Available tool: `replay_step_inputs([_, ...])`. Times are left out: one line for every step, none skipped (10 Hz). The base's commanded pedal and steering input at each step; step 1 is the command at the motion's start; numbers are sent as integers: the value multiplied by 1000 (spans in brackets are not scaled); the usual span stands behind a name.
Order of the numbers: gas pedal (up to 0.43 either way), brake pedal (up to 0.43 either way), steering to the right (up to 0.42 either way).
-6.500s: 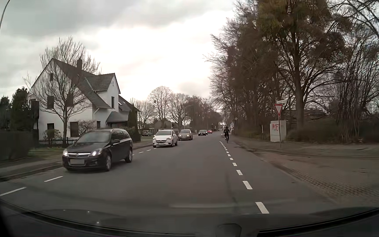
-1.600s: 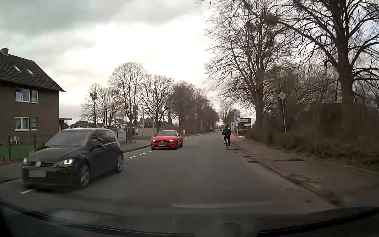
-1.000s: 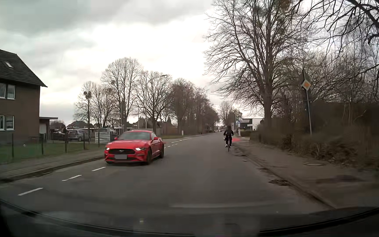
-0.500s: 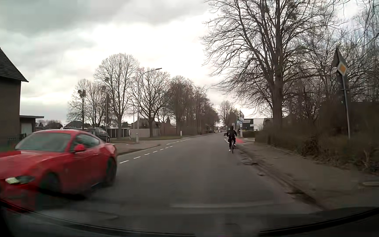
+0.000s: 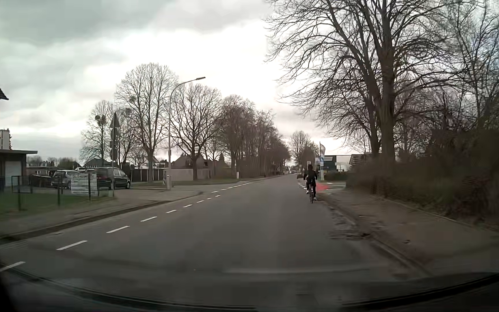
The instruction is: Follow the waypoints while adhering to traffic rules and regulations
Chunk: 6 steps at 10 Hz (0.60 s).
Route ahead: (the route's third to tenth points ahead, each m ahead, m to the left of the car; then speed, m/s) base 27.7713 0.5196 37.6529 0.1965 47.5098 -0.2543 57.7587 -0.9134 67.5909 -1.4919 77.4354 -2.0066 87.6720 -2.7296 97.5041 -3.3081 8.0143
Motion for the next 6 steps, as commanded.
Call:
replay_step_inputs([220, 0, -21])
replay_step_inputs([220, 0, -25])
replay_step_inputs([220, 0, -26])
replay_step_inputs([220, 0, -26])
replay_step_inputs([220, 0, -26])
replay_step_inputs([220, 0, -26])
